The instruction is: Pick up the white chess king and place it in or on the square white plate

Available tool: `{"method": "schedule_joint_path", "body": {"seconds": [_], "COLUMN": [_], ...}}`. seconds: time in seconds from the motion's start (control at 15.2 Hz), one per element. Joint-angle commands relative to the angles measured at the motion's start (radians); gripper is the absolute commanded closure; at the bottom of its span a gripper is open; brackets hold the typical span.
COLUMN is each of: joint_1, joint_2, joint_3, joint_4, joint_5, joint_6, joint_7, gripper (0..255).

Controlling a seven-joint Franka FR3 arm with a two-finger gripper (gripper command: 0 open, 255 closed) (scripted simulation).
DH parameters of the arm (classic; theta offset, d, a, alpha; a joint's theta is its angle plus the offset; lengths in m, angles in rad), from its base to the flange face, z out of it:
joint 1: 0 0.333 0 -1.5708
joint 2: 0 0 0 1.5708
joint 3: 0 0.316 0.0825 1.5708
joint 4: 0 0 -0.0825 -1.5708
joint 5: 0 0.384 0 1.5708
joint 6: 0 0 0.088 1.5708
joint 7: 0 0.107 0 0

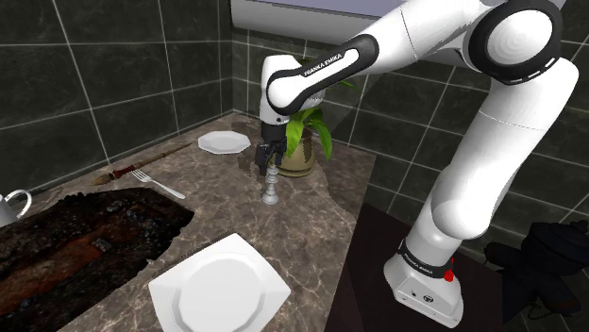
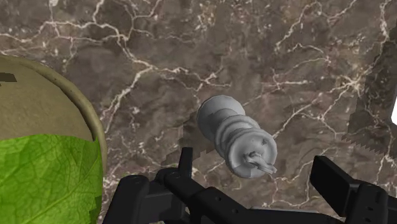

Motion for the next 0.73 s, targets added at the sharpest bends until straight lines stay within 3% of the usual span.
{"method": "schedule_joint_path", "body": {"seconds": [0.0,0.46,0.53,0.66], "joint_1": [0.0,0.0,0.0,0.0], "joint_2": [0.008,0.009,0.009,0.009], "joint_3": [0.0,0.0,0.0,0.0], "joint_4": [-0.012,-0.012,-0.012,-0.012], "joint_5": [0.0,0.0,0.0,0.0], "joint_6": [0.021,0.021,0.021,0.021], "joint_7": [-0.002,-0.002,-0.002,-0.002], "gripper": [0,0,255,255]}}
